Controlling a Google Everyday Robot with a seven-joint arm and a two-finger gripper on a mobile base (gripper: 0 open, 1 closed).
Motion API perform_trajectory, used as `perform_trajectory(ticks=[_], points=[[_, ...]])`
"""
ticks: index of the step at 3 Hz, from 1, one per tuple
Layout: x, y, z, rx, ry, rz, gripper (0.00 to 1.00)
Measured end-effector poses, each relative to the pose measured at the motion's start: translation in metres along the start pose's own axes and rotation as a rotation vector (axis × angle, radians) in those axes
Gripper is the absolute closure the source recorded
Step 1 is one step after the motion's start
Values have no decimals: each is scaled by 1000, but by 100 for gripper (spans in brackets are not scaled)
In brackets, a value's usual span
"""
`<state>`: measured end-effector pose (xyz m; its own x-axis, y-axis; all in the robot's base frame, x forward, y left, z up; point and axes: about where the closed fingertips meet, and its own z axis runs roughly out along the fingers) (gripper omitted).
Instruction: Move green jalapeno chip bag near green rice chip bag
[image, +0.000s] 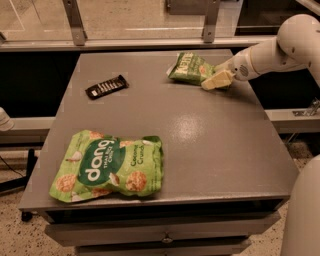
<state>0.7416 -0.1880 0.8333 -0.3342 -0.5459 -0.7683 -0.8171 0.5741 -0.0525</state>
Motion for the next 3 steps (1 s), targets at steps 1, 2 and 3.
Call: perform_trajectory(ticks=[1,2,3], points=[[7,10,-1,-23,12,11,65],[6,11,-2,-25,11,10,88],[5,11,-3,-25,11,10,100]])
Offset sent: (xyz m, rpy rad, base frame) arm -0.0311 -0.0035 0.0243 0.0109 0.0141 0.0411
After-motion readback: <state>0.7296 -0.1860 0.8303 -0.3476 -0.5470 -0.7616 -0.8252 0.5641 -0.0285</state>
